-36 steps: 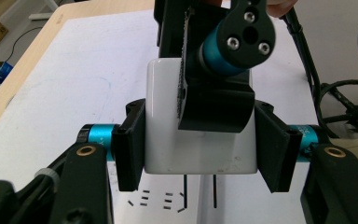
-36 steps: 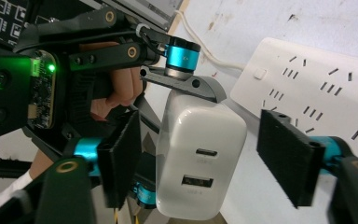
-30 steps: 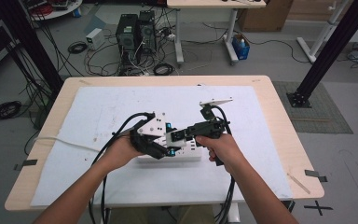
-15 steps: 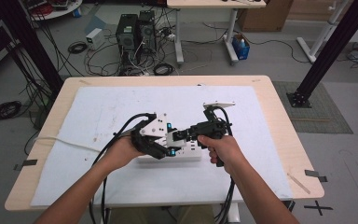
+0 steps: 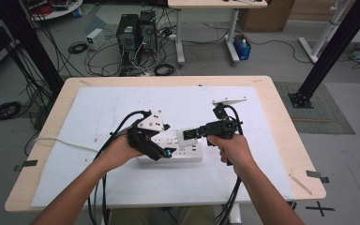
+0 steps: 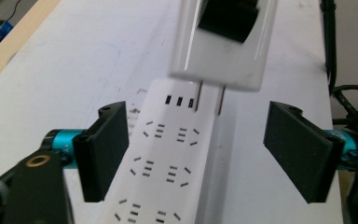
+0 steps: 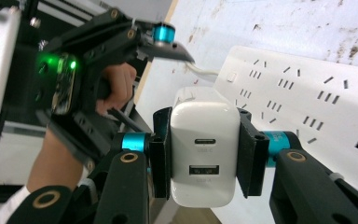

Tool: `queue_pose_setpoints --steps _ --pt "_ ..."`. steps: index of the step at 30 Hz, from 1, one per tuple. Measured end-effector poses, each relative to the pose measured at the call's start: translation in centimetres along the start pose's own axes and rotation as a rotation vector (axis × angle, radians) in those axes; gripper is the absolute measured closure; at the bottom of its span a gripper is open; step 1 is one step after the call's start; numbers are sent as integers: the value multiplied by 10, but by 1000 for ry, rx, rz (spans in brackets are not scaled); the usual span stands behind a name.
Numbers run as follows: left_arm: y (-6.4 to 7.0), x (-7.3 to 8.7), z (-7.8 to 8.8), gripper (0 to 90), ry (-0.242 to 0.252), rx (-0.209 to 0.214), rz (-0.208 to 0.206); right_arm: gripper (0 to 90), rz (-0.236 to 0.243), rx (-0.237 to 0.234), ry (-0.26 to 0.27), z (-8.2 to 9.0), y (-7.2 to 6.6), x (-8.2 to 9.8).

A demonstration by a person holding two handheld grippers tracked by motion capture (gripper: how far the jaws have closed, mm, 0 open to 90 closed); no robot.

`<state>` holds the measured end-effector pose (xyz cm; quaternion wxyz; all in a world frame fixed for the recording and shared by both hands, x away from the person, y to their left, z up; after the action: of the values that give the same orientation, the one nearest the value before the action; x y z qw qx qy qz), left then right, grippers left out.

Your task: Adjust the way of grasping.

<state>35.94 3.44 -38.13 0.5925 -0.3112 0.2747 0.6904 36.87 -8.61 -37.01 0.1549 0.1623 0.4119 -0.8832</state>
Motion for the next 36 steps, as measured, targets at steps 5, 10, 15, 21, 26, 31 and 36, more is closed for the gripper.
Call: queue_pose_setpoints --steps 5,10,15,21,26,31,36 --pt "-6 14 7 214 -29 -12 44 624 81 41 42 12 3 -3" --pt "-11 28 17 215 -67 -14 97 625 155 133 64 25 11 -5" --pt "-18 46 28 214 -146 -30 189 625 338 399 31 40 24 -5" --pt "-26 60 44 214 -199 -58 251 625 391 541 2 61 37 -9" --pt "-33 82 56 214 -287 -70 328 625 405 568 -10 74 42 -11" --pt "-37 98 67 214 -356 -85 371 624 422 606 -25 86 45 -14" --pt "-46 109 79 214 -382 -115 412 624 450 635 -43 96 47 -16"
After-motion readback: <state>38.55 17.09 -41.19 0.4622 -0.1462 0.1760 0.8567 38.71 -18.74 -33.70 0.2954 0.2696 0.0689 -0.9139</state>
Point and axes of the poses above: each handheld gripper's, and its own axes: z roughly backward along the jaws, x roughly out of its underside, y roughly to its right, the point moved 9 cm from there along -z, roughly forward along the jaws, and after that the axes turned 11 degrees about x, right-handed, at the moved point
